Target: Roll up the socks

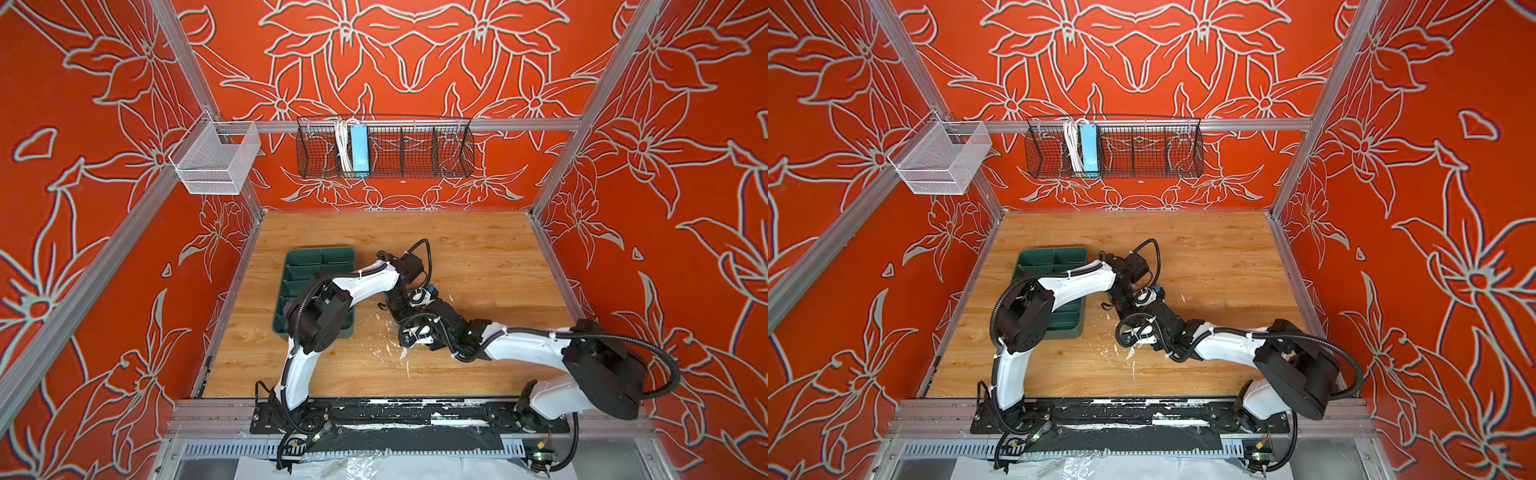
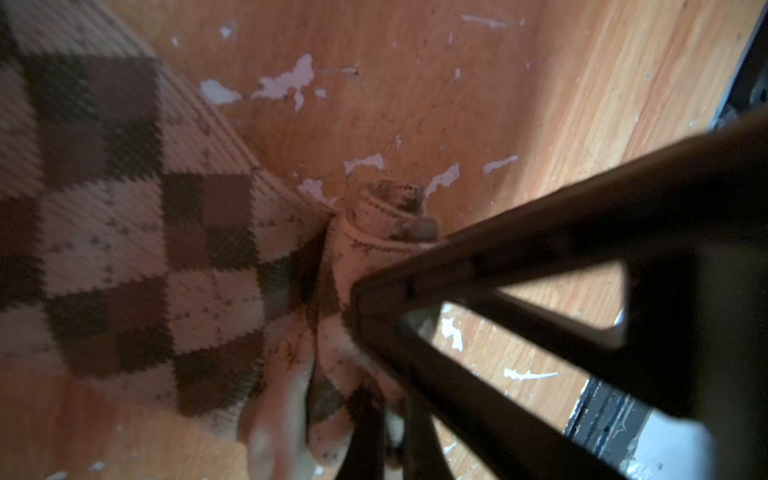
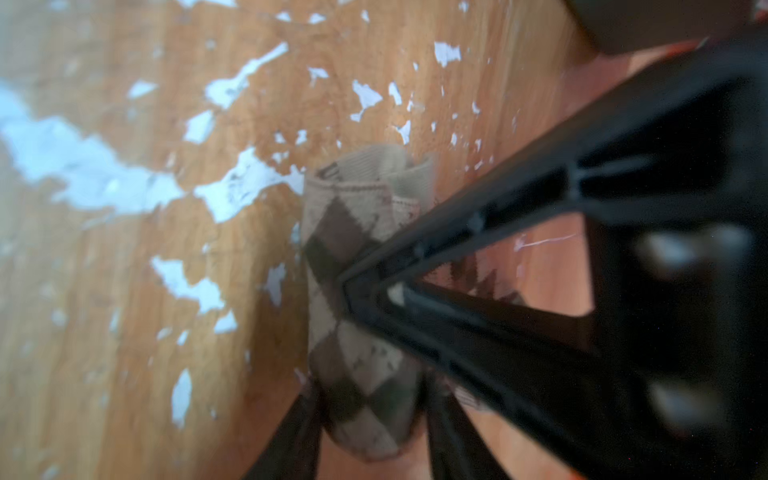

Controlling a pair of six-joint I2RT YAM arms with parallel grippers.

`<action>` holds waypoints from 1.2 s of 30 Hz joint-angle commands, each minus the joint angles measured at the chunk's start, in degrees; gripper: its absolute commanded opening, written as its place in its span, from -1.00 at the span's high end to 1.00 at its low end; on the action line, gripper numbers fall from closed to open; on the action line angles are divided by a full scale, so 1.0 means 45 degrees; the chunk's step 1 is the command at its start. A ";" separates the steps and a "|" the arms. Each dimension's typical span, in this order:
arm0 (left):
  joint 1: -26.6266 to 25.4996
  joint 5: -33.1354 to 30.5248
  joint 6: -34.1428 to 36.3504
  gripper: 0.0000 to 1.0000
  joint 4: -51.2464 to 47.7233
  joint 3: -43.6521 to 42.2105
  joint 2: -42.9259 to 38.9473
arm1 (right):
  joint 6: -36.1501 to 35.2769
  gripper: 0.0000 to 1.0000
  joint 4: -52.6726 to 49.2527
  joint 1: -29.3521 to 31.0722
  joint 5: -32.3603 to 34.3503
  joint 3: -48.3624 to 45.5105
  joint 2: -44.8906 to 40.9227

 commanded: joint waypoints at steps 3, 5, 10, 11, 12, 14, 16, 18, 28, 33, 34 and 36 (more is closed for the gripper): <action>0.0020 0.0189 -0.0390 0.74 -0.0002 -0.0358 -0.0380 | 0.0781 0.81 -0.0927 0.0044 0.0040 0.0845 0.0620; 0.0048 -0.0019 -0.0636 0.61 0.0479 -0.0642 -0.0857 | 0.1087 0.90 -0.1727 0.0031 0.0003 0.1061 0.0750; 0.0194 -0.0713 -0.1197 0.36 0.1810 -0.1690 -0.2601 | 0.1936 1.00 -0.3591 -0.0308 -0.1090 0.1291 0.0497; 0.0224 -0.0968 -0.1281 0.33 0.2031 -0.1939 -0.3018 | 0.2179 1.00 -0.4049 -0.0487 -0.1568 0.1415 0.0401; 0.0234 -0.1186 -0.1358 0.30 0.2247 -0.2183 -0.3391 | 0.2297 1.00 -0.4516 -0.0647 -0.2049 0.1584 0.0366; 0.0272 -0.1831 -0.1554 0.23 0.2825 -0.2812 -0.4372 | 0.2530 1.00 -0.5648 -0.1028 -0.3051 0.2028 0.0413; 0.0311 -0.2491 -0.1769 0.17 0.3444 -0.3455 -0.5394 | 0.2590 1.00 -0.6758 -0.1430 -0.4203 0.2497 0.0548; 0.0332 -0.3417 -0.2069 0.16 0.4090 -0.4114 -0.6510 | 0.2638 1.00 -0.7596 -0.1891 -0.5563 0.2927 0.0700; 0.0270 -0.4566 -0.1378 0.02 0.8037 -0.8640 -1.3486 | 0.2585 1.00 -1.2201 -0.4257 -1.0074 0.6188 0.4161; -0.1551 -0.3912 0.1846 -0.18 0.9191 -1.0639 -1.5140 | 0.2921 1.00 -1.3004 -0.5024 -0.9169 0.7476 0.6060; -0.2182 -0.4436 0.2435 -0.19 0.8975 -1.0622 -1.4820 | 0.2921 1.00 -1.2926 -0.5092 -0.9059 0.7570 0.6190; -0.3319 -0.5769 0.3250 -0.19 0.8667 -1.0424 -1.3934 | 0.2862 1.00 -1.2831 -0.5224 -0.8933 0.7707 0.6281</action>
